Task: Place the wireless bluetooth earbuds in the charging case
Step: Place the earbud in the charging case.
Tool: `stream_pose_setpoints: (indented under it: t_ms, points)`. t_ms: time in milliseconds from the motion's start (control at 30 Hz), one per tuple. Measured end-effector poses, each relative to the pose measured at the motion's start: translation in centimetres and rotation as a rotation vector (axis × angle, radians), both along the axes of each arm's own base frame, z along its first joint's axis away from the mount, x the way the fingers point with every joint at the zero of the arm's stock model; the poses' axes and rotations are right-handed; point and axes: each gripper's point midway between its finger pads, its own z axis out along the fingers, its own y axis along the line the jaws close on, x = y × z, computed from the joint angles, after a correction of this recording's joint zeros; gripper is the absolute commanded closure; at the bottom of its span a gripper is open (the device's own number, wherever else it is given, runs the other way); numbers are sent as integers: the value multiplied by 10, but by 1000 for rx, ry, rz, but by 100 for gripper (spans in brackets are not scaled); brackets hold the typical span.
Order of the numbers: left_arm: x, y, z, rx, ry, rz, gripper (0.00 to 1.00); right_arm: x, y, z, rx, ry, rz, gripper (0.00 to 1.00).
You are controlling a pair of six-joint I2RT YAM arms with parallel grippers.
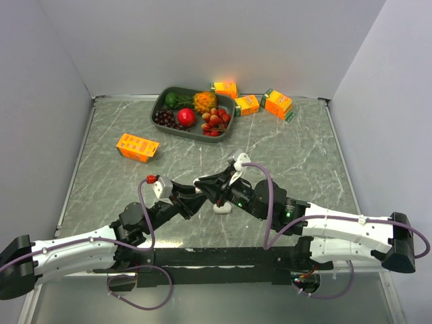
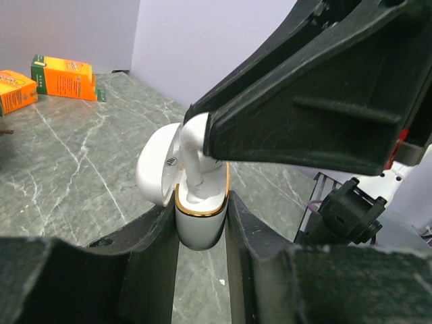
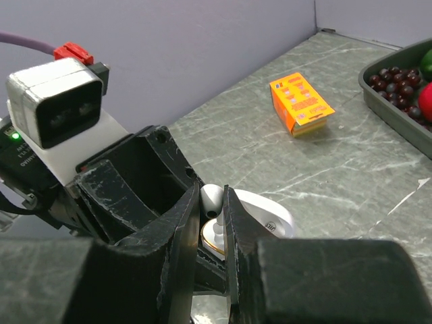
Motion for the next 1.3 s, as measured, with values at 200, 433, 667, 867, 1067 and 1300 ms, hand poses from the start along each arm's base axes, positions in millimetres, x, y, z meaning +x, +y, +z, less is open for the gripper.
stream_pose_setpoints:
  t_ms: [200,433,667,867,1067,1300]
  points:
    - [0,0,-1,-1,8,-2,99,2,2,-7,-15,6,-6,100]
    - [0,0,-1,-2,14,-4,99,2,1,-8,-14,9,-15,100]
    - [0,-1,-4,7,19,-4,99,2,1,-11,-16,11,-18,100]
    - [0,-1,-6,12,23,-2,99,-1,2,-12,-15,14,-9,100]
    - [1,0,-5,10,24,6,99,-3,2,-16,-23,17,-6,100]
    - [1,0,-7,15,27,6,99,-5,-2,-18,-18,23,-9,100]
